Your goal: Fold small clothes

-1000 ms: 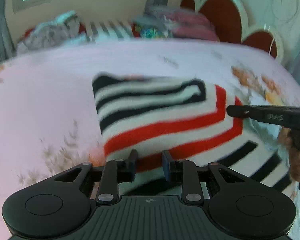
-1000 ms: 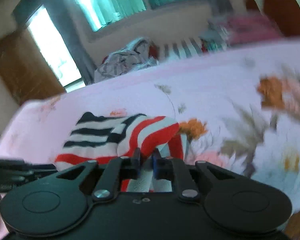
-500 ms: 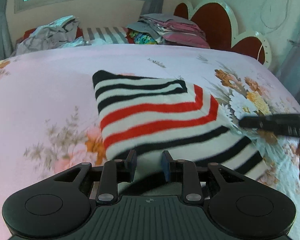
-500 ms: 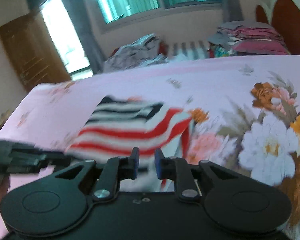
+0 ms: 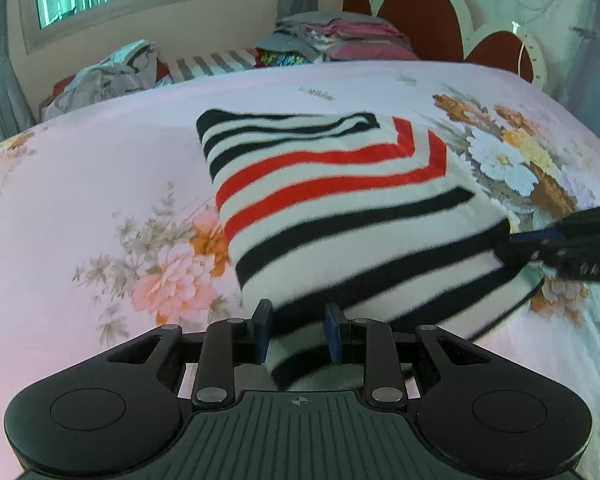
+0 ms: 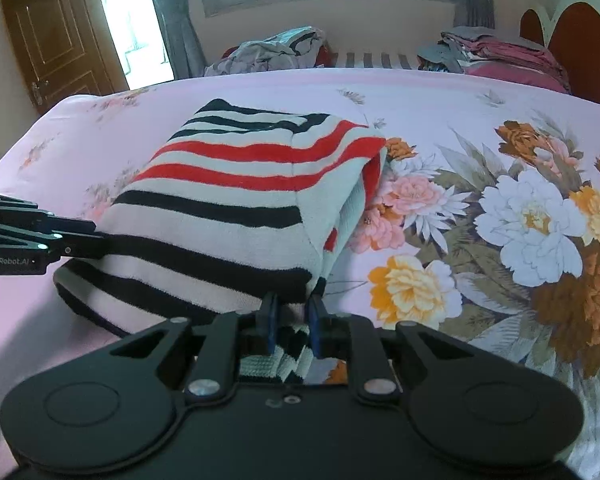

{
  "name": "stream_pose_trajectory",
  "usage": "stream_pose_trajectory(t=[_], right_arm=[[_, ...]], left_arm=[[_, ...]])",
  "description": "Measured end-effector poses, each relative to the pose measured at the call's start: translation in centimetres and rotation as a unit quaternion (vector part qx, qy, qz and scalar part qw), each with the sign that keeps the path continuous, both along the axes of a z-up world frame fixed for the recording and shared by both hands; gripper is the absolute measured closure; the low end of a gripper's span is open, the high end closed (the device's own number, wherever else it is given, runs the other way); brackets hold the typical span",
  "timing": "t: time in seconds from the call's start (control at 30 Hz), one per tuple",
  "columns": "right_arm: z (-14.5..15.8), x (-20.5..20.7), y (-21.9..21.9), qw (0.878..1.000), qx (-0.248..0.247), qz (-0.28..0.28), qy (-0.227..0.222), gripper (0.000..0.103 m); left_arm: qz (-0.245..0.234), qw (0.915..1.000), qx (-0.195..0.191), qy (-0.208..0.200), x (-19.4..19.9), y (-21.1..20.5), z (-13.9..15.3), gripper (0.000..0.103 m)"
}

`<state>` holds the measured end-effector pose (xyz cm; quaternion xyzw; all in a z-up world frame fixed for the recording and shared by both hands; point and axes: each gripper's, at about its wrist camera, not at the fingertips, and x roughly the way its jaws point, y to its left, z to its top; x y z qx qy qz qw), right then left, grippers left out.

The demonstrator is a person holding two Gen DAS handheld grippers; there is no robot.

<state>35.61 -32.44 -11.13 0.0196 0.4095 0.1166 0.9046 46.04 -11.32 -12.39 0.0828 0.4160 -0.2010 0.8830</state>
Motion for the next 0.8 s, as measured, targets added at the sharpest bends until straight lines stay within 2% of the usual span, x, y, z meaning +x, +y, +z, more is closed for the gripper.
stream_pose_trajectory(t=[0.1,0.17,0.23,0.3,0.47,0.53,0.57,0.6,0.63,0.67,0.7,0.8], right_arm=[[2.3,-1.5,0.1,0.999,0.005,0.0,-0.035,0.092],[2.7,-1.6,0.5,0.999,-0.004,0.012,-0.049,0.093],[1.4,-1.0,0.7,0.999,0.001,0.023,-0.022,0.093],[-0.4,-0.2,0.8,1.0,-0.017,0.017,0.013,0.093],[-0.6,-0.1,0.4,1.0,-0.005,0.015,0.015,0.092],[0.5,-0.3,-0.2,1.0,0.005,0.0,0.005,0.086],[1.1,-0.4,-0.7,1.0,0.017,-0.014,-0.005,0.073],[1.6,-0.5,-1.5,0.999,0.039,-0.03,-0.016,0.057],[2.0,-0.3,-2.4,0.997,0.062,-0.044,-0.023,0.051],[2.1,0.0,-3.0,0.995,0.078,-0.054,-0.022,0.048],[2.0,0.6,-3.8,0.993,0.096,-0.065,-0.015,0.048],[1.5,2.0,-5.4,0.985,0.149,-0.087,0.007,0.047]], left_arm=[[0.013,0.9999,-0.005,-0.006,-1.3,0.7,0.5,0.076],[0.023,0.9996,-0.007,-0.012,-1.8,0.9,0.4,0.076],[0.031,0.9994,-0.014,-0.002,-1.7,1.0,-0.3,0.076],[0.04,0.9991,-0.015,0.004,-1.4,0.9,-0.9,0.076],[0.048,0.9988,-0.011,0.006,-1.3,0.7,-0.9,0.076],[0.054,0.9984,-0.018,0.001,-1.4,0.9,0.0,0.076],[0.061,0.998,-0.019,-0.006,-1.3,1.0,0.4,0.076],[0.067,0.9975,-0.018,-0.013,-1.2,1.1,0.7,0.062],[0.07,0.9973,-0.017,-0.015,-0.9,1.2,0.9,0.042],[0.079,0.9965,-0.011,-0.024,-0.5,1.2,1.0,0.008],[0.087,0.9955,-0.006,-0.039,-0.4,1.1,1.1,0.003],[0.085,0.9953,-0.006,-0.045,0.6,0.5,1.5,0.003]])
